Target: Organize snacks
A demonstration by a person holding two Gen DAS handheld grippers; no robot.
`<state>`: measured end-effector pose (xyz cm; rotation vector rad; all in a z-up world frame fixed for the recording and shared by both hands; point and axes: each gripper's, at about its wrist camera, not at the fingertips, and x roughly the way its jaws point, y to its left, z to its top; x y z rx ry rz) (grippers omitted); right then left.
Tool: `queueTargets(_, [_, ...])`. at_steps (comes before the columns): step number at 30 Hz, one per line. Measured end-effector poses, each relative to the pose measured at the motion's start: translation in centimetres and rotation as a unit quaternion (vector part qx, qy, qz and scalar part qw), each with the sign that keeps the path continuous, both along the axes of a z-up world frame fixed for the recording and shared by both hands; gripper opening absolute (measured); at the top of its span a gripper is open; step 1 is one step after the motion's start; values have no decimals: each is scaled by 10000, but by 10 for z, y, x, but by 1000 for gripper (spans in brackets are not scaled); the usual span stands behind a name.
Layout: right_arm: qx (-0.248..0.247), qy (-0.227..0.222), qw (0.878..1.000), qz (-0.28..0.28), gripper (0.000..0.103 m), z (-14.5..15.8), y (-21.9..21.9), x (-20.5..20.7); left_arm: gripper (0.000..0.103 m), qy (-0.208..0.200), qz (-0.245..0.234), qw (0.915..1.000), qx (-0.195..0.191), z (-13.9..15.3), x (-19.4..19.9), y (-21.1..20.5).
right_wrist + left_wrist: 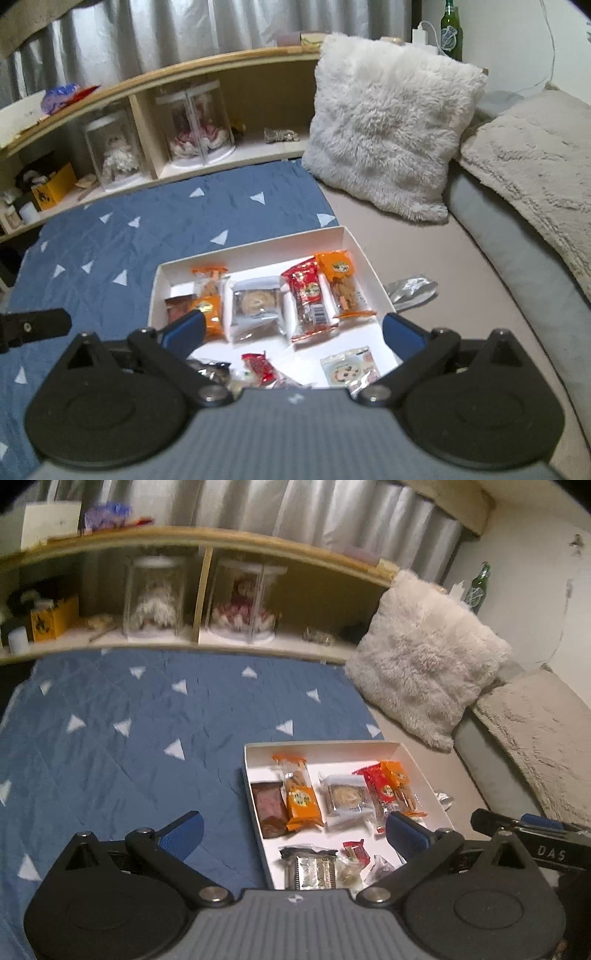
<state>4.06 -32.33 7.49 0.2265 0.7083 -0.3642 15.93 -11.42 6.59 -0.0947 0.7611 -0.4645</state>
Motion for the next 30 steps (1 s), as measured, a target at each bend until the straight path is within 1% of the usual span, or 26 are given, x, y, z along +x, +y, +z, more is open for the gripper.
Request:
queueTargets(4, [-79, -151, 9998, 56, 103, 15, 14, -21, 103, -274, -80, 9995, -130, 13, -20, 14])
queueTargets(7, [-83, -313, 9994, 89, 103, 25, 24, -40, 103, -235, -235, 9987, -390, 16, -32, 25])
queueTargets(9, [10, -400, 9992, 93, 103, 29, 28, -53, 103, -261, -265, 9982, -460, 17, -40, 29])
queueTargets(12, [194, -472, 9986, 130, 103, 33, 35, -71, 103, -332, -199, 9987, -321, 17, -54, 32])
queueTargets(15, [25, -505, 9985, 223, 103, 36, 44, -88, 103, -460, -169, 9986, -208, 13, -68, 36])
queueTargets(18, [10, -574, 9981, 217, 103, 34, 50, -104, 103, -593, -148, 9981, -64, 4, -78, 39])
queueTargets(21, [-80, -586, 9982, 126, 103, 25, 55, -114, 103, -638, -56, 9979, 86, -6, -87, 42])
queueTargets(25, [-286, -602, 9976, 197, 103, 9, 60, -124, 103, -740, -61, 9971, 173, -16, -97, 46])
queueTargets(30, [-379, -742, 9961, 291, 103, -11, 65, -134, 103, -870, 20, 9956, 355, -30, -107, 46])
